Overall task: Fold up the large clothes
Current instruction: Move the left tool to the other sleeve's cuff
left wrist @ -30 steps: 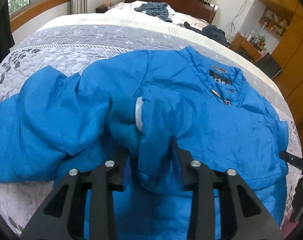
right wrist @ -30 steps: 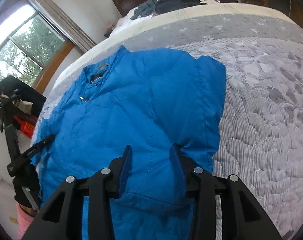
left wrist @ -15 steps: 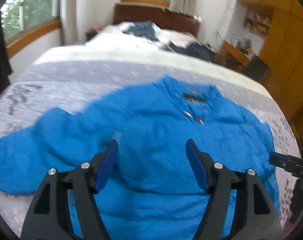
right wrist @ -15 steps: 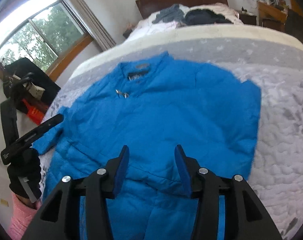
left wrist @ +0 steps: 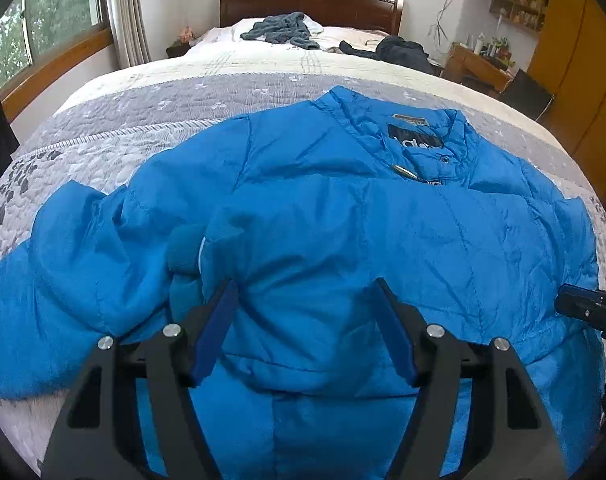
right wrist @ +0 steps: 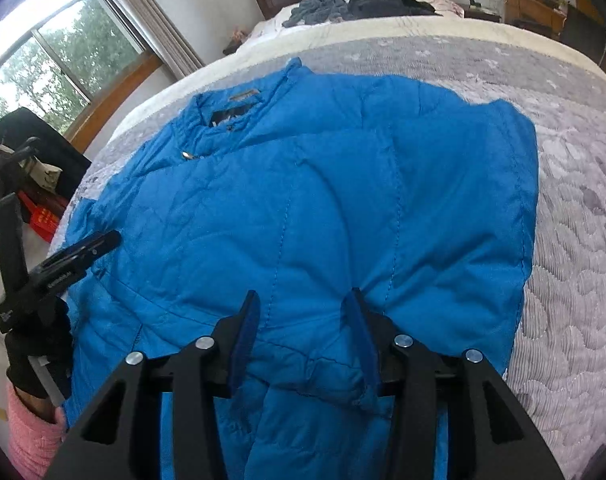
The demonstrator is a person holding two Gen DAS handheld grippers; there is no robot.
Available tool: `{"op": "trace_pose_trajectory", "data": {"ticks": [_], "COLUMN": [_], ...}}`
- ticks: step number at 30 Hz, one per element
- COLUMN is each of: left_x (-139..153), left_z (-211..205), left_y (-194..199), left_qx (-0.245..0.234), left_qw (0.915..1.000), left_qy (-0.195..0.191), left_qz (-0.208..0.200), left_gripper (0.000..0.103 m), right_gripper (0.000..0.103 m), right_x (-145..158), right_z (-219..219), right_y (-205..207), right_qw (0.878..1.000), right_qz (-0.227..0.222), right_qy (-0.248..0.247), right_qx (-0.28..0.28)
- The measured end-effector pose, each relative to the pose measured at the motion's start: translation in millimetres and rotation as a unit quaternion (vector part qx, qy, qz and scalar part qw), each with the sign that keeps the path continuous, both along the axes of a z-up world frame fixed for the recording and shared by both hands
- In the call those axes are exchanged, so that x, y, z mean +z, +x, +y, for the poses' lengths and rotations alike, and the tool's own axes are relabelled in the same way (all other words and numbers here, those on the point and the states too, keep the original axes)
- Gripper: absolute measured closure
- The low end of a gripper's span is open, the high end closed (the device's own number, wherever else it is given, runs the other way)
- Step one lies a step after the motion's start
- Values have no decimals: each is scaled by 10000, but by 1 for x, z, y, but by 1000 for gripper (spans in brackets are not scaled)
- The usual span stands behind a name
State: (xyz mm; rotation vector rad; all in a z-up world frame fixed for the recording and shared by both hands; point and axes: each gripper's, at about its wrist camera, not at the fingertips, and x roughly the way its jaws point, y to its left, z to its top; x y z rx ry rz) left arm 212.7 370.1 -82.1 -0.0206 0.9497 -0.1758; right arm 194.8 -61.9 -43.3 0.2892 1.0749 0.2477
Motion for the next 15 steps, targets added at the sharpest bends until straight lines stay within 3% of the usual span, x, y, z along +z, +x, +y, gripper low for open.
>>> {"op": "trace_pose_trajectory", "data": {"ticks": [4,7,11,15], "left_x": [20,38,48,37], "left_z": [18,51,121,199], "left_y": [-18,-42,-83,-115], "left_qx": [-49,29,507,1256], "left_qw": [9993,9981,9966,9901], "left_qy": [-360,-581,-474,-594], "left_qz": [-43,-214,-436,-205], "left_gripper": [36,33,22,21], "right_gripper": [55,46,40,40], "right_x": [24,45,54,53], "right_z": [2,20,49,84], "right_y": [-11,-21,-30,-38], "right_qw": [9997,9986,9970,9940], "right_qz": [-212,-437,-476,-430], "right_qy": [126,64,46,-37], "right_qx": [92,288,609,1002]}}
